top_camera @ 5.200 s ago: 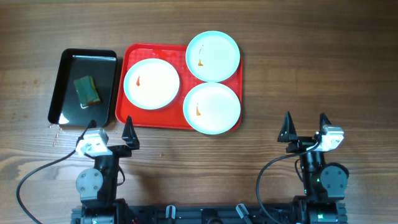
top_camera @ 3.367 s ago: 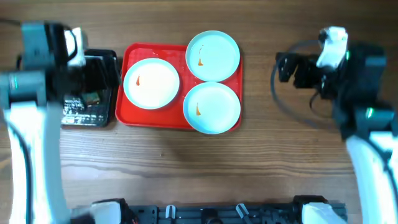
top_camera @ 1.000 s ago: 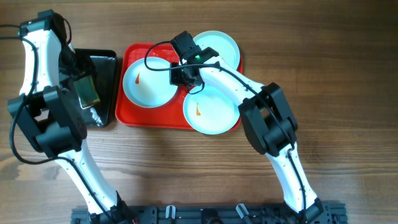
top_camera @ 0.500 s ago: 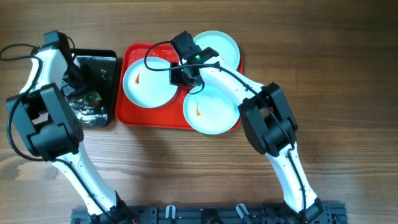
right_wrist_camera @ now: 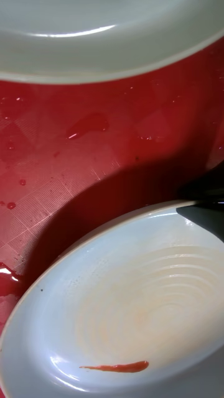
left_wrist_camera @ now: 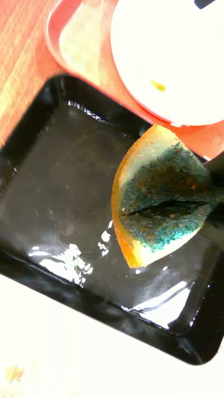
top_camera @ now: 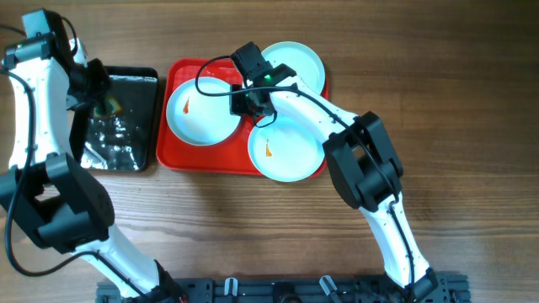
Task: Clean dirty plates on tray and stack at the side
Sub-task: 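Grasp the sponge from the black tray with the left gripper, then wipe the left plate with the sponge while the right gripper holds it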
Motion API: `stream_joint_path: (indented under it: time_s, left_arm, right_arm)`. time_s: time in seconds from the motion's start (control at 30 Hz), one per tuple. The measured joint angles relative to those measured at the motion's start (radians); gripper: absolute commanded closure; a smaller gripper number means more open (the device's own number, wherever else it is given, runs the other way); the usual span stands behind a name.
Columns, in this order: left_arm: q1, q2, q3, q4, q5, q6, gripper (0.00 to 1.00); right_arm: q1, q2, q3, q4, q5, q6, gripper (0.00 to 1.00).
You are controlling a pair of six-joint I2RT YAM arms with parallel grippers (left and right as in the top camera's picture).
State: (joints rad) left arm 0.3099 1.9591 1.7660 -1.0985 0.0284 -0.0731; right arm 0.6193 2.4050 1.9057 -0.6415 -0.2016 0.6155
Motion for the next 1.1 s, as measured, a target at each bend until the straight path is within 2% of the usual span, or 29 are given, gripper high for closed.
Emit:
stream_joint_path:
  time_s: [0.23, 0.4, 0.5, 0.63, 0.7, 0.83, 0.9, 1.0, 1.1]
  left_arm:
    - [-0.031, -0.005, 0.002, -0.016, 0.029, 0.02, 0.96]
    - [-0.156, 0.009, -0.033, 0.056, 0.068, 0.02, 0.96]
    - [-0.219, 0.023, -0.153, 0.183, 0.14, 0.02, 0.96]
    - [-0.314, 0.074, -0.325, 0.483, 0.175, 0.02, 0.96]
    - [-0.352, 0.103, -0.353, 0.58, 0.174, 0.02, 0.96]
    - [-0.391, 0.138, -0.355, 0.715, 0.112, 0.02, 0.96]
    - [-0.397, 0.142, -0.355, 0.722, 0.057, 0.02, 0.96]
    - [-0.397, 0.143, -0.348, 0.656, -0.072, -0.024, 0.96]
    - [-0.395, 0.143, -0.338, 0.596, -0.136, -0.072, 0.96]
  right_arm:
    - [-0.001, 0.0, 0.0, 0.001, -0.008, -0.019, 0.96]
    - [-0.007, 0.002, 0.0, 0.001, -0.027, -0.019, 0.96]
    - [-0.01, 0.004, 0.0, 0.002, -0.041, -0.019, 0.96]
    - [-0.013, 0.005, 0.0, 0.003, -0.05, -0.019, 0.96]
    - [-0.013, 0.006, 0.0, 0.003, -0.053, -0.019, 0.96]
    - [-0.013, 0.006, 0.0, 0.005, -0.053, -0.019, 0.96]
    - [-0.013, 0.007, 0.0, 0.01, -0.056, -0.019, 0.96]
    - [-0.011, 0.01, 0.0, 0.016, -0.068, -0.02, 0.96]
    - [-0.008, 0.011, 0.001, 0.019, -0.077, -0.032, 0.96]
